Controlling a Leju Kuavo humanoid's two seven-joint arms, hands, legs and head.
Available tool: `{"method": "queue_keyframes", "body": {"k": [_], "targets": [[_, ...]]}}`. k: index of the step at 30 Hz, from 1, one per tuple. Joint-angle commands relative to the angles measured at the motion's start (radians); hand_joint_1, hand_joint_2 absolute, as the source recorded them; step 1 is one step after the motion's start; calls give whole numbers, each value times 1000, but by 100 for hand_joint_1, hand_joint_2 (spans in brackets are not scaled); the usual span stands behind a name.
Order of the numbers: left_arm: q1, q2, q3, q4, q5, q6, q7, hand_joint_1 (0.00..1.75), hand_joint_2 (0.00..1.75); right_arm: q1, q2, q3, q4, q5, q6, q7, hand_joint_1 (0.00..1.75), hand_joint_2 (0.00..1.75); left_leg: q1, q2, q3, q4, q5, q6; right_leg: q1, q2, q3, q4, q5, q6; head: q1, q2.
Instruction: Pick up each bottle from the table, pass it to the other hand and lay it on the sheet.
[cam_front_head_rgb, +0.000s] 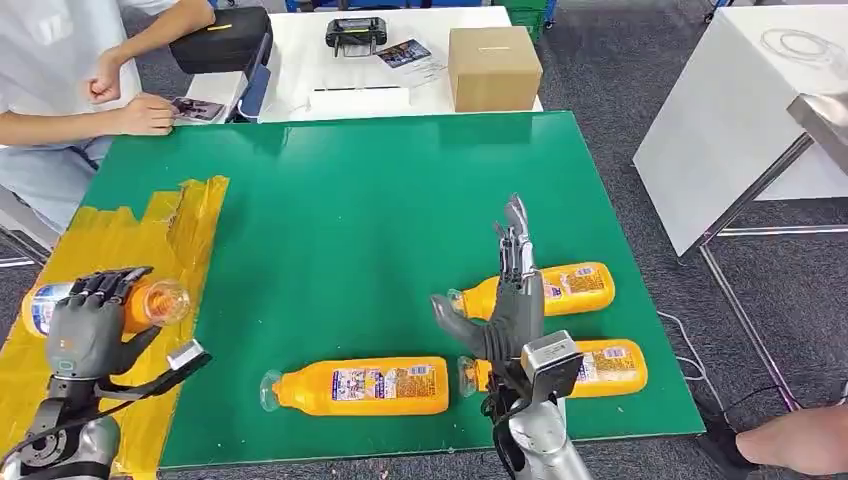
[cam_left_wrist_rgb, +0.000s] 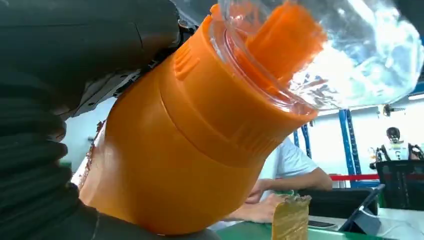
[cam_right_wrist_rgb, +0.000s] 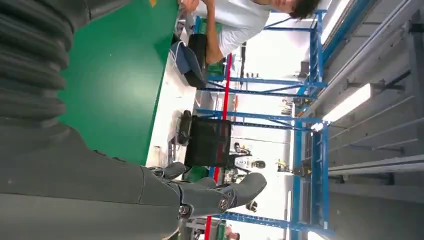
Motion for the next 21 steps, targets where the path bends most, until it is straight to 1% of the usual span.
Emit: {"method": "queue_keyframes", "body": {"k": [1,2,3,4,6,7,8,9,10,11,12,13,15,17,20,21], "targets": [[26,365,-513,11,-85,2,498,175,175,-46,-38,13,55,-9,-8,-3,0,175,2,2,6,1,-4,0,2,1,6,0,-3,-2,0,0],[-2,393,-599,41,-85,2,565,175,175,-52,-37,22,67,-5,-12,-7,0,175,1,-2,2,1,-1,0,2,-3,3,0,-2,-1,1,0],[-36,420,-688,73,-85,2,634,175,175,-57,-36,29,78,-5,-11,-7,0,175,2,-2,1,0,0,0,2,-3,1,0,-1,-1,0,0],[-56,407,-739,92,-85,2,672,175,175,-62,-34,36,89,-6,-11,-6,0,175,2,-5,2,0,0,-1,2,-5,2,0,-2,-2,-1,0],[-76,368,-759,114,-85,2,676,175,175,-74,-32,46,102,-6,-11,-6,0,175,0,-6,3,-2,1,0,0,-6,2,-1,-2,-1,0,0],[-79,364,-761,119,-85,2,675,175,175,-75,-31,48,103,-6,-11,-6,0,175,1,-7,6,-2,0,0,1,-7,6,-2,-2,-1,0,0],[-103,262,-690,222,-85,2,574,175,175,-92,-29,64,126,4,-9,4,0,175,1,-7,5,-2,1,0,0,-6,5,-2,-1,-1,0,0],[-103,262,-690,222,-85,2,574,175,175,-92,-29,64,126,4,-9,4,0,175,0,-4,4,-2,1,0,-1,-3,4,-2,-1,0,0,0],[-122,216,-658,294,-79,2,535,175,175,-98,-28,69,134,8,-12,5,0,175,0,-3,7,-3,0,1,0,-2,7,-3,-1,0,0,0],[-122,216,-658,294,-79,2,535,175,175,-98,-28,69,134,8,-12,5,0,175,0,-3,5,-3,1,0,0,-2,5,-3,0,0,0,0],[-135,173,-581,358,-65,2,459,175,175,-101,-26,73,139,11,-12,7,0,175,0,-2,8,-3,-1,1,0,-1,9,-4,-1,0,0,0],[-143,153,-540,389,-69,2,424,175,175,-103,-25,75,142,13,-14,10,0,175,0,-2,9,-3,-1,1,0,-1,10,-4,-1,0,0,0],[-158,139,-514,434,-67,2,401,175,175,-107,-23,78,150,18,-15,14,0,175,-1,-3,6,-3,0,0,0,-3,7,-3,0,0,0,0],[-154,134,-501,433,-69,2,392,175,175,-107,-23,79,152,20,-16,15,0,175,-2,-4,3,-2,1,0,-2,-3,4,-2,0,0,0,0],[-154,134,-501,433,-69,2,392,175,175,-107,-23,79,152,20,-16,15,0,175,0,-2,7,-1,-2,0,0,-1,8,-2,-1,-1,0,0],[-154,134,-501,433,-69,2,392,175,175,-107,-23,79,152,20,-16,15,0,175,-1,-2,6,-1,-1,0,-1,-1,6,-2,-1,-1,0,0]]}}
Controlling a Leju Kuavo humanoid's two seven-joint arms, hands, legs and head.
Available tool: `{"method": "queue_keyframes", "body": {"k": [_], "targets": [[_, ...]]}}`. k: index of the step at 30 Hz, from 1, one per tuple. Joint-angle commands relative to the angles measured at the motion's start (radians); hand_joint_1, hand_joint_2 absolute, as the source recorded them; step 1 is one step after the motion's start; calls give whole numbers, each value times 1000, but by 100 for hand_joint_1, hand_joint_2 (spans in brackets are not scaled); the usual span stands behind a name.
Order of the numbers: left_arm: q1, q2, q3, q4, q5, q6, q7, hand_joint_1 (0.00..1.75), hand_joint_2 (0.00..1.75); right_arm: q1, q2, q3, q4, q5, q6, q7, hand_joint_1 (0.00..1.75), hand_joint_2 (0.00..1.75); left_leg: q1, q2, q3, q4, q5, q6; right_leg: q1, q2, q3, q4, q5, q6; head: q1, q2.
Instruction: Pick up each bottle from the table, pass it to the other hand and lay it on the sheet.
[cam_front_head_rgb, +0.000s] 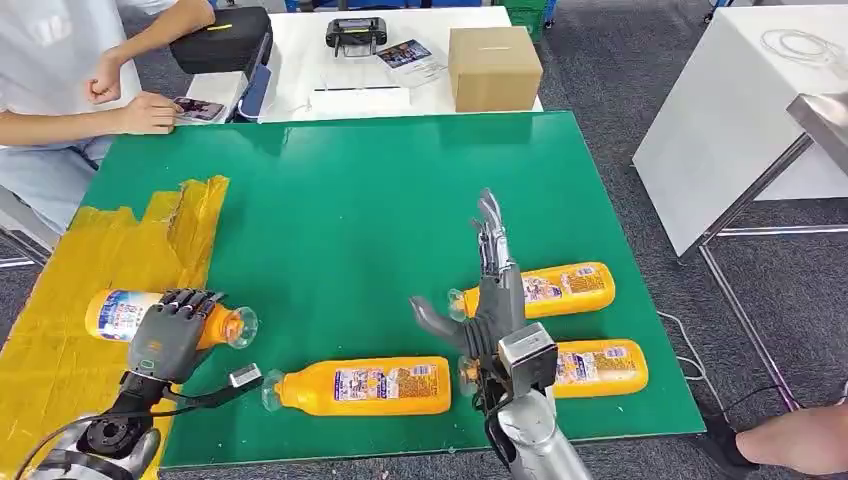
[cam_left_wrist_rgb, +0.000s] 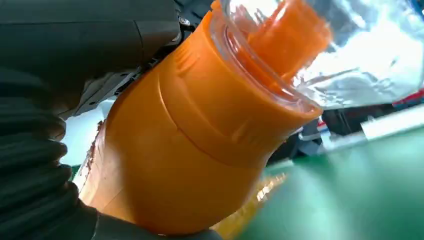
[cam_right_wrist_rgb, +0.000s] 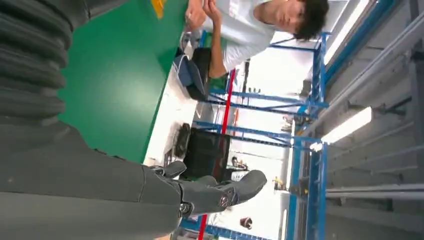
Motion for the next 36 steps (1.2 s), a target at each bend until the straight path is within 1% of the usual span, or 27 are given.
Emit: {"method": "queue_keyframes", "body": {"k": [1,2,4,5,7,9,10,11,12,13,14,15,16,17,18,19,21,22,23,25,26,27,29,31,33,34,36], "targets": [[-71,-79,51,172,1,1,-12,175,175,-50,-12,25,93,1,-5,4,0,175,0,-1,4,-1,-1,0,0,-1,5,-2,-1,-1,0,0],[-71,-79,51,172,1,1,-12,175,175,-50,-12,25,93,1,-5,4,0,175,1,-1,7,-1,-2,0,1,-2,8,-2,-2,-1,0,0],[-71,-79,51,172,1,1,-12,175,175,-50,-12,25,93,1,-5,4,0,175,0,0,3,-1,-1,0,0,0,3,-1,-1,-1,0,0],[-71,-79,51,172,1,1,-12,175,175,-50,-12,25,93,1,-5,4,0,175,1,0,6,-1,-2,0,1,0,7,-2,-1,-1,0,0],[-71,-79,51,172,1,1,-12,175,175,-50,-12,25,93,1,-5,4,0,175,1,0,4,-1,-1,0,1,0,4,-1,-1,-1,0,0],[-71,-79,51,172,1,1,-12,175,175,-50,-12,25,93,1,-5,4,0,175,2,1,8,-1,-3,1,2,0,9,-2,-2,-1,0,0],[-69,-89,72,180,0,1,-25,175,175,-50,-13,24,93,1,-6,4,0,175,1,0,3,-1,0,0,1,0,3,-1,0,0,0,0],[-68,-96,84,183,0,1,-36,175,175,-50,-12,25,94,2,-6,4,0,175,1,1,6,-1,-2,0,2,0,7,-2,-1,-1,0,0],[-68,-101,91,187,2,1,-43,175,175,-51,-12,25,95,2,-6,4,0,175,1,0,4,-1,-1,0,1,0,4,-1,-1,-1,0,0],[-68,-107,98,194,4,1,-52,175,175,-51,-12,26,97,3,-6,5,0,175,1,1,7,-1,-2,0,2,0,7,-2,-2,-1,0,0],[-68,-117,116,199,1,1,-63,175,175,-52,-11,27,99,4,-6,5,0,175,1,1,5,-1,-1,0,1,0,6,-2,-1,-1,0,0],[-68,-120,121,203,1,1,-65,175,175,-53,-11,27,101,5,-6,6,0,175,1,1,8,-1,-3,1,2,0,9,-2,-2,-1,0,0],[-69,-126,132,212,1,1,-72,175,175,-54,-10,28,105,5,-6,7,0,175,0,1,5,-2,-1,0,1,0,5,-2,-1,-1,0,0],[-69,-128,136,217,-3,1,-71,175,175,-54,-10,28,107,6,-6,7,0,175,1,1,9,-2,-3,0,2,0,9,-2,-2,-1,0,0],[-73,-139,162,232,-5,1,-77,175,175,-54,-9,29,110,8,-6,8,0,175,1,1,10,-1,-3,1,2,0,11,-3,-3,-1,0,0],[-78,-146,179,241,-5,1,-82,175,175,-54,-8,30,111,10,-7,8,0,175,1,1,6,-2,-2,0,1,0,7,-2,-1,-1,0,0],[-89,-166,225,261,11,1,-104,175,175,-51,-6,31,111,14,-9,10,0,175,1,1,8,-2,-3,0,2,0,9,-2,-2,-1,0,0],[-95,-173,238,274,19,1,-116,154,175,-50,-6,31,110,16,-10,11,0,175,1,2,9,-1,-3,0,2,1,10,-2,-2,-1,0,0],[-149,-205,319,433,215,1,-288,0,175,-42,-6,24,109,27,-21,22,0,175,1,1,4,-1,-1,0,1,0,4,-1,0,-1,0,0],[-158,-216,337,459,249,1,-330,0,175,-36,-8,17,105,28,-22,22,0,175,0,0,6,-2,-1,0,1,-1,6,-2,-1,-1,0,0],[-158,-216,337,459,249,1,-330,0,175,-36,-8,17,105,28,-22,22,0,175,1,0,5,-2,-1,0,1,-1,5,-2,-1,-1,0,0],[-158,-216,337,459,249,1,-330,0,175,-36,-8,17,105,28,-22,22,0,175,1,-1,7,-2,-1,0,2,-2,8,-3,-2,-1,0,0],[-158,-216,337,459,249,1,-330,0,175,-36,-8,17,105,28,-22,22,0,175,1,-1,3,-1,0,0,1,-2,3,-1,-1,0,0,0],[-158,-216,337,459,249,1,-330,0,175,-36,-8,17,105,28,-22,22,0,175,1,-1,7,-1,-2,0,1,-2,7,-2,-2,-1,0,0],[-158,-216,337,459,249,1,-330,0,175,-36,-8,17,105,28,-22,22,0,175,0,0,3,-1,0,0,1,0,4,-1,-1,0,0,0],[-158,-216,337,459,249,1,-330,0,175,-36,-8,17,105,28,-22,22,0,175,1,0,7,-1,-2,0,2,0,8,-2,-1,-1,0,0],[-158,-216,337,459,249,1,-330,0,175,-36,-8,17,105,28,-22,22,0,175,1,0,5,-1,-1,0,1,-1,6,-2,-1,-1,0,0]]}}
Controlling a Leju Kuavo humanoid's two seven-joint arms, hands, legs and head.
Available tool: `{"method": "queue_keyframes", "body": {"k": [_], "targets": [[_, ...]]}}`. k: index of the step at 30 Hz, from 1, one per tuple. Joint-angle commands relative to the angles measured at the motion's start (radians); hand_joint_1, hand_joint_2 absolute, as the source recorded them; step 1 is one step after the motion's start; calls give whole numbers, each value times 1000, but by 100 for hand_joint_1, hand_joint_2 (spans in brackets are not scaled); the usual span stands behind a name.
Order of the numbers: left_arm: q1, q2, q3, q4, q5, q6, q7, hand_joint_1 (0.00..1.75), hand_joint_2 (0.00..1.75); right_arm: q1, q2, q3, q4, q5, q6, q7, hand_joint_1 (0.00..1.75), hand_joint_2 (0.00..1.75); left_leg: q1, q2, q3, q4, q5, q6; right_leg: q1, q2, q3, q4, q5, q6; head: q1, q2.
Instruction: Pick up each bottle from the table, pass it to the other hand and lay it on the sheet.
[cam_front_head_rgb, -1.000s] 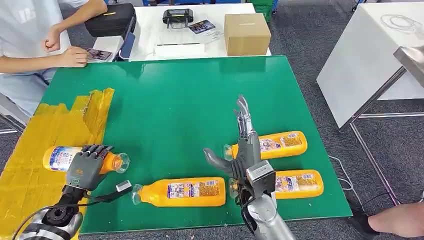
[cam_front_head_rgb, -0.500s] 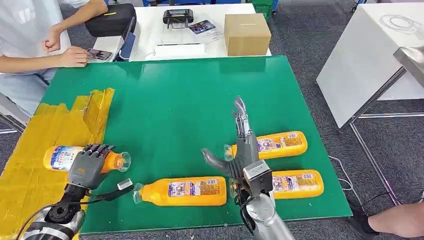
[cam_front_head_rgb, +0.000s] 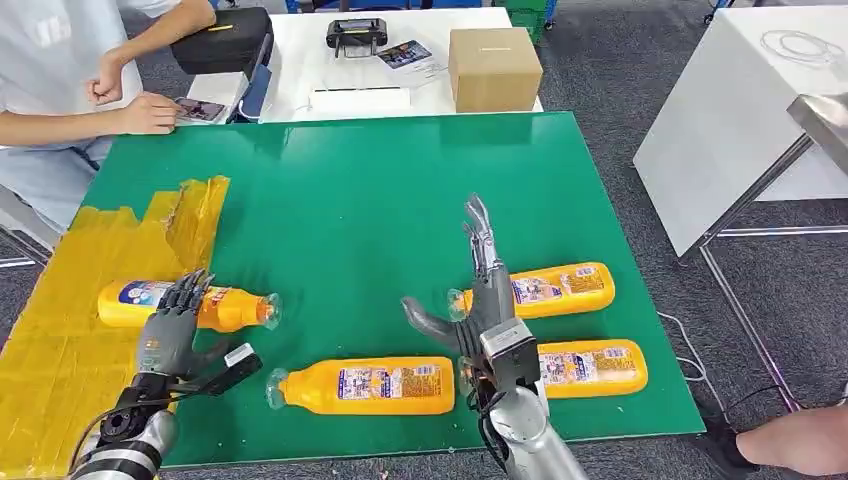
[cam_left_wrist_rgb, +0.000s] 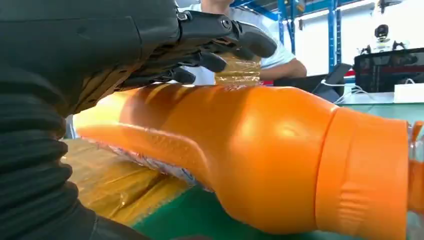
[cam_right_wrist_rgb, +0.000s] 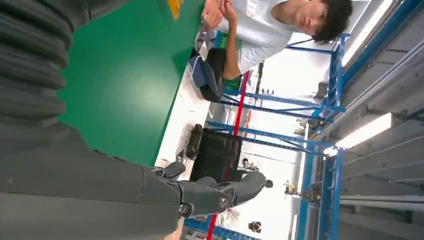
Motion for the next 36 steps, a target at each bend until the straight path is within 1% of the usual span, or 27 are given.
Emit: {"method": "queue_keyframes", "body": {"k": [1,2,3,6,8,9,10,12,13,14,15,16,17,19,20,22,24,25,26,29,31,32,34,35,36], "targets": [[-45,-46,63,140,25,-7,-30,0,175,-21,-13,6,51,2,-3,4,0,175,1,0,9,-1,-3,1,2,-1,10,-3,-2,-1,0,0],[-51,-51,71,155,47,-7,-54,0,175,-20,-12,4,52,5,-3,5,0,175,0,0,5,-1,-1,0,0,0,5,-2,-1,-1,0,0],[-53,-53,73,159,55,-7,-61,0,175,-20,-12,3,52,6,-2,5,0,175,1,1,7,-1,-2,0,1,0,8,-2,-2,-1,0,0],[-58,-58,82,186,123,-7,-120,0,175,-12,-12,-4,54,16,0,5,0,175,0,0,5,-1,-1,0,0,-1,5,-1,-1,0,0,0],[-58,-57,80,194,181,-7,-155,0,175,-10,-9,-10,57,26,3,2,0,175,1,1,9,-1,-2,1,1,0,10,-3,-2,-1,0,0],[-58,-57,76,196,196,-8,-161,0,175,-11,-7,-12,59,28,4,2,0,175,0,0,6,-1,-1,0,0,0,6,-1,-1,0,0,0],[-58,-56,71,196,212,-10,-167,0,175,-12,-6,-14,60,31,5,2,0,175,0,0,8,-1,-2,1,1,0,8,-2,-1,-1,0,0],[-56,-53,60,193,232,-13,-171,0,175,-13,-4,-15,62,35,7,2,0,175,0,0,6,-1,-1,0,0,-1,6,-1,-1,0,0,0],[-55,-53,57,189,254,-19,-179,0,175,-15,-3,-17,63,37,9,2,0,175,1,0,11,-1,-3,1,1,-1,12,-2,-3,-1,0,0],[-48,-68,78,156,342,-26,-234,0,175,-15,-1,-19,64,42,11,3,0,175,0,1,6,-1,-1,0,0,0,7,-1,-1,0,0,0],[-45,-72,83,146,374,-30,-257,0,175,-15,-1,-19,65,44,11,4,0,175,0,1,8,-1,-2,1,1,0,9,-2,-1,-1,0,0],[-37,-87,94,99,463,-46,-305,0,175,-14,-2,-18,64,53,12,4,0,175,1,1,9,-1,-2,1,1,0,10,-2,-2,-1,0,0],[-28,-96,99,62,512,-68,-324,0,175,-13,-2,-17,63,59,11,4,0,175,0,0,7,-1,-1,1,0,-1,7,-1,-1,-1,0,0],[32,-98,51,-120,685,-124,-324,0,175,-6,-6,-11,53,87,4,7,0,175,1,0,10,0,-3,1,2,-1,11,-2,-2,-1,0,0],[58,-96,27,-212,769,-123,-324,0,175,-5,-9,-5,50,110,-5,10,0,175,0,-1,6,0,-1,1,1,-1,7,-1,-1,0,0,0],[83,-84,3,-308,815,-67,-324,0,175,-6,-13,9,49,144,-13,20,0,175,2,0,7,1,-3,1,2,-1,9,-1,-3,-1,0,0],[100,-78,-5,-377,836,-44,-324,0,175,-13,-18,23,56,172,-19,27,0,175,1,1,6,1,-2,1,2,0,7,-1,-2,-1,0,0],[106,-75,-7,-403,831,-20,-324,0,175,-18,-21,32,62,186,-20,33,0,175,2,1,7,1,-3,1,2,0,8,-1,-2,-1,0,0],[106,-75,-7,-403,831,-20,-324,0,175,-18,-21,32,62,186,-20,33,0,175,1,2,5,1,-2,0,1,1,5,-1,-1,-1,0,0],[106,-75,-7,-403,831,-20,-324,0,175,-18,-21,32,62,186,-20,33,0,175,1,0,8,0,-3,0,2,-1,9,-1,-3,-1,0,0],[106,-75,-7,-403,831,-20,-324,0,175,-18,-21,32,62,186,-20,33,0,175,1,1,5,0,-1,0,1,0,6,-1,-1,0,0,0],[106,-75,-7,-403,831,-20,-324,0,175,-18,-21,32,62,186,-20,33,0,175,1,1,7,0,-2,1,1,0,8,-1,-2,-1,0,0],[106,-75,-7,-403,831,-20,-324,0,175,-18,-21,32,62,186,-20,33,0,175,0,1,5,0,-1,1,1,0,5,-1,-1,0,0,0],[106,-75,-7,-403,831,-20,-324,0,175,-18,-21,32,62,186,-20,33,0,175,1,1,7,0,-2,1,1,0,7,-1,-2,-1,0,0],[115,-77,-6,-438,827,-7,-324,0,175,-26,-27,44,71,207,-18,40,0,175,1,0,5,0,-1,1,1,0,6,-1,-1,-1,0,0]]}}
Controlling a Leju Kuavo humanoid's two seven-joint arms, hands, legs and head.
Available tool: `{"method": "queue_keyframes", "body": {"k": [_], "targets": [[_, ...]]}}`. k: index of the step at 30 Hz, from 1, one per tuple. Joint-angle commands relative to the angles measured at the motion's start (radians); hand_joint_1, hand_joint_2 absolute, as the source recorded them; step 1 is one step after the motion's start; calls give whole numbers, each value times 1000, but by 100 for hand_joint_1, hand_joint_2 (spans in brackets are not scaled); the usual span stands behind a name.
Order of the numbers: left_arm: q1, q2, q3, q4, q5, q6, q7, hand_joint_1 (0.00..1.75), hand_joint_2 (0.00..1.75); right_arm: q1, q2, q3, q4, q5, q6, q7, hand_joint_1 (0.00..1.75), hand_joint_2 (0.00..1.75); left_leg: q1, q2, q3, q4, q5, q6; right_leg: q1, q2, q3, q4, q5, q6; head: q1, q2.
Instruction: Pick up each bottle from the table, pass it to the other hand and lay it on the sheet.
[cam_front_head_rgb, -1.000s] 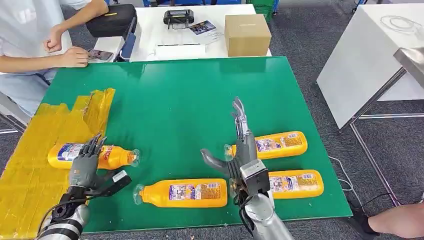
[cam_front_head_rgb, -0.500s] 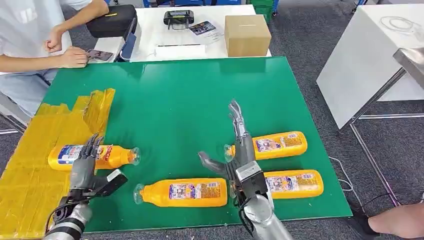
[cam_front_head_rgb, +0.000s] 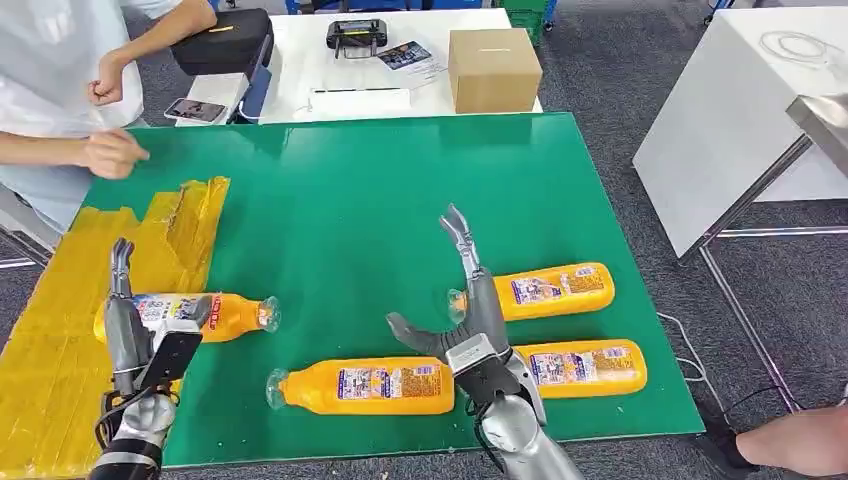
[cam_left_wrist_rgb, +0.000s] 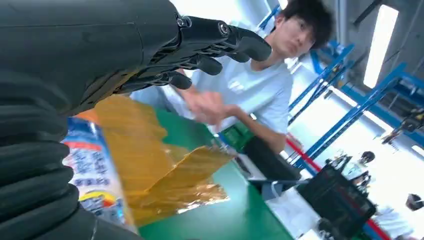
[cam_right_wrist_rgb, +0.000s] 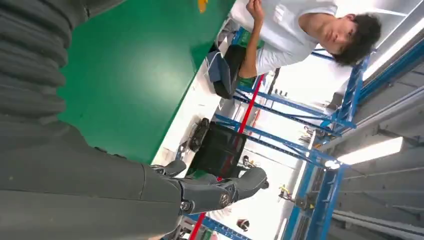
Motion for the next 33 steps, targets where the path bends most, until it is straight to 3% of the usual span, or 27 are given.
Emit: {"method": "queue_keyframes", "body": {"k": [1,8,11,13,15,18,23,26,27,33], "targets": [[13,-12,-16,-87,-10,16,3,0,175,-42,-28,40,60,26,0,14,0,175,1,1,4,0,-2,1,1,0,5,-1,-1,-1,0,0],[44,-77,48,-215,-126,16,3,0,175,-67,-45,92,86,87,14,41,0,175,0,1,1,0,-1,0,0,0,2,-1,0,0,0,0],[49,-57,-8,-214,-15,-1,3,0,175,-76,-57,120,97,135,31,79,0,175,1,2,4,0,-3,1,1,1,5,-1,-2,-1,0,0],[32,-58,0,-180,128,-158,4,0,175,-116,-76,180,159,256,82,171,0,175,0,1,2,-1,-1,0,0,0,3,-1,0,0,0,0],[-15,-96,58,-146,264,-468,109,0,175,-144,-65,221,240,359,100,212,0,175,1,2,3,-1,-1,0,1,1,4,-2,0,-1,0,0],[-84,-103,73,-49,355,-694,244,0,175,-163,-63,270,323,437,118,235,0,175,1,-1,4,-1,0,0,2,-2,5,-2,0,-1,0,0],[-91,-101,79,-29,356,-699,242,0,175,-162,-68,273,329,442,114,233,0,175,1,0,3,-1,0,0,1,0,4,-2,0,0,0,0],[-91,-99,75,-20,465,-838,279,0,175,-171,-102,312,352,474,146,251,0,175,0,0,3,-1,0,0,1,-1,4,-2,0,0,0,0],[-91,-101,68,-20,478,-849,279,0,175,-175,-107,324,366,481,147,251,0,175,1,0,8,-1,-3,1,2,-1,10,-3,-3,-1,0,0],[-81,-118,17,-61,548,-883,294,0,175,-212,-120,380,428,507,161,256,0,175,1,-1,5,0,-1,1,1,-2,6,-2,-1,0,0,0]]}}
